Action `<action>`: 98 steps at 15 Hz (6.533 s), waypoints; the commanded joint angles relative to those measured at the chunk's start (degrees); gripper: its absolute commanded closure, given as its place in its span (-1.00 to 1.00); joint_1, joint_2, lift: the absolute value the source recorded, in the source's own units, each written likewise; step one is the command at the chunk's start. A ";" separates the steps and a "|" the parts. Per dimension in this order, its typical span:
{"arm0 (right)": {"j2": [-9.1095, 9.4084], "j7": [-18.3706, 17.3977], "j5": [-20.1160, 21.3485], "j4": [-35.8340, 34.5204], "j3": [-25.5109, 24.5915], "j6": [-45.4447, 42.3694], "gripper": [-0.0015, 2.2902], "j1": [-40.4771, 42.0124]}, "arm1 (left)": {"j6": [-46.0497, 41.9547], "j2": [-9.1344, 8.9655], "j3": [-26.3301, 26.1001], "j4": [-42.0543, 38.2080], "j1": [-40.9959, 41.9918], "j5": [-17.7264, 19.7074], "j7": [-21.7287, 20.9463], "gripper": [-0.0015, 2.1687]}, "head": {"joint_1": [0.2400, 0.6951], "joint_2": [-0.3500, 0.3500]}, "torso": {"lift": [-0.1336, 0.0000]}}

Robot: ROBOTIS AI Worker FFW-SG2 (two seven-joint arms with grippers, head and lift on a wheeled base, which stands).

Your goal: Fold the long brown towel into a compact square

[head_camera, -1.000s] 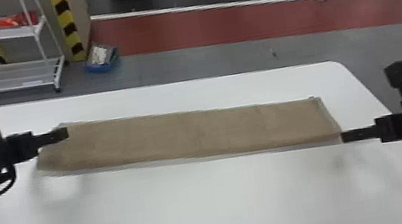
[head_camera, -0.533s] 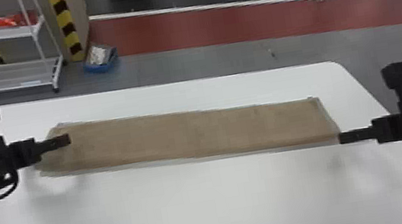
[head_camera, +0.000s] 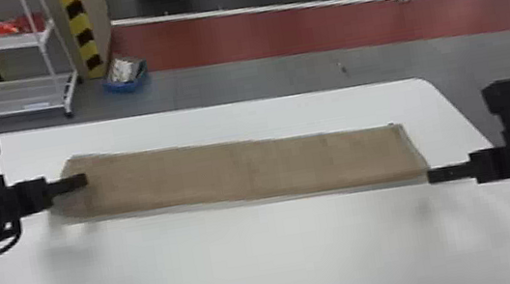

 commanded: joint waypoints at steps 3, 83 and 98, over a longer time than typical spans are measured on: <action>0.00 0.05 -0.13 -0.43 -0.52 0.01 -0.93 0.27 | 0.53 0.00 -0.17 -0.13 0.59 -0.78 -2.88 0.24 | 1.00 -0.43 | -0.80; 21.15 -4.61 -7.78 -8.34 12.31 10.73 -0.66 -4.83 | 14.24 -6.24 2.20 -42.05 22.57 12.93 -0.33 -0.94 | 1.00 0.16 | -0.80; 21.15 -4.87 -6.99 -4.56 16.53 10.20 -0.40 -6.67 | 14.07 -6.24 2.29 -41.79 22.39 12.93 -0.16 -0.94 | 1.00 0.26 | -0.80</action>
